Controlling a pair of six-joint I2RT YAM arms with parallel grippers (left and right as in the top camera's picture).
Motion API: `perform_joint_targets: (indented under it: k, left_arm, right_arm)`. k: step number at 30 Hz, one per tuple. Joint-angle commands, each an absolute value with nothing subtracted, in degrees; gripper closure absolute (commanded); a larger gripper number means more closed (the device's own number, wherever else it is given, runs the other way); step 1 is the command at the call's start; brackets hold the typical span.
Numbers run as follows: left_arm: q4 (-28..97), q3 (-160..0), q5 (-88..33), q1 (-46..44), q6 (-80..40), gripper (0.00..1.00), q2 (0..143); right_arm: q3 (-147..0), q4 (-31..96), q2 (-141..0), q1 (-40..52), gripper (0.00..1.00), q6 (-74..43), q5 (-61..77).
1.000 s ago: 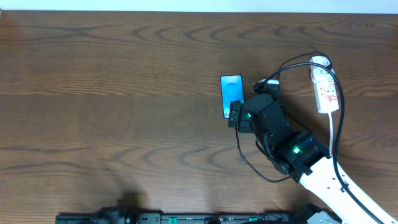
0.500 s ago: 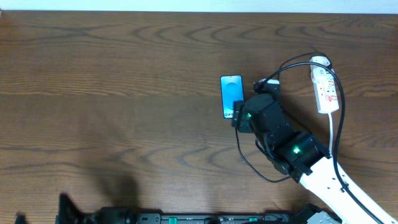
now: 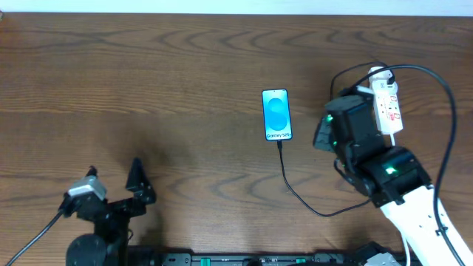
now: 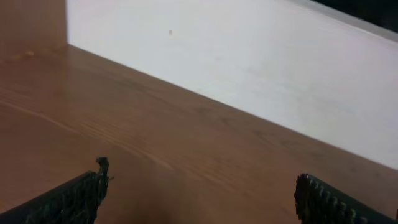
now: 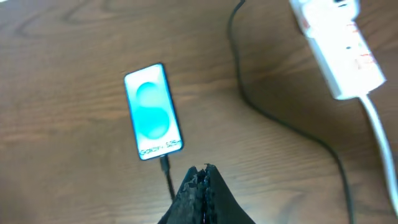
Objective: Plug charger to phone and switch on socket
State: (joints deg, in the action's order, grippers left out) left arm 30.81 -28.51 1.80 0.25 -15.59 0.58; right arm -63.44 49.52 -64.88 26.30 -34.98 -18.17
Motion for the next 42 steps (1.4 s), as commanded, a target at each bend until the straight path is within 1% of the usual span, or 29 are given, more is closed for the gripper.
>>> perform_joint_targets:
  k: [1, 5, 11, 15, 22, 23, 24, 26, 30, 32, 34, 38, 42]
  left_arm:
    - [26.65, -23.88, -0.89, 0.03, -15.25, 0.02, 0.23]
    - [21.67, -18.39, -0.91, 0.03, -15.25, 0.02, 0.23]
    - [12.95, -10.63, -0.89, 0.03, -15.2, 0.02, 0.23]
    - [9.45, -6.63, -0.91, 0.03, -15.2, 0.02, 0.23]
    - [9.78, -3.46, -1.13, 0.03, -15.05, 0.02, 0.23]
    - [9.78, -3.38, -1.1, 0.03, -15.05, 0.02, 0.23]
    - [9.8, -3.33, -1.1, 0.03, -15.05, 0.02, 0.23]
    - [10.39, -3.31, -1.08, 0.03, -15.07, 0.02, 0.23]
    - [11.09, -3.33, -1.06, 0.03, -15.05, 0.02, 0.25]
    - [11.09, -3.33, -1.06, 0.03, -15.05, 0.02, 0.27]
    - [11.09, -3.33, -1.06, 0.03, -15.05, 0.02, 0.27]
    - [11.09, -3.33, -1.06, 0.03, -15.05, 0.02, 0.27]
    - [11.09, -3.33, -1.06, 0.03, -15.05, 0.02, 0.27]
  right_arm:
    - [-66.13, 52.38, -64.36, 23.14, 0.99, -38.94, -18.87]
    - [-67.88, 56.29, -64.36, 19.84, 0.99, -42.7, -18.81]
    - [-68.71, 59.51, -64.34, 15.29, 0.99, -42.85, -14.13]
    - [-68.71, 61.06, -64.16, 13.13, 0.99, -42.81, -13.32]
    - [-68.69, 62.46, -62.5, 12.95, 0.99, -42.78, -13.56]
    - [-68.69, 62.61, -62.5, 12.95, 0.97, -42.81, -13.56]
    - [-68.64, 62.65, -62.52, 12.95, 0.94, -42.78, -13.58]
    - [-68.51, 62.57, -62.76, 12.95, 0.96, -42.83, -13.93]
    - [-68.53, 62.33, -63.57, 12.78, 0.96, -42.85, -14.2]
    - [-68.53, 62.65, -64.2, 12.58, 0.99, -43.66, -13.76]
    - [-68.53, 62.87, -65.06, 12.27, 0.99, -43.94, -12.27]
    - [-69.38, 63.16, -67.75, 10.13, 0.99, -44.4, -7.9]
    - [-73.56, 66.85, -72.34, 6.52, 0.99, -45.84, -6.26]
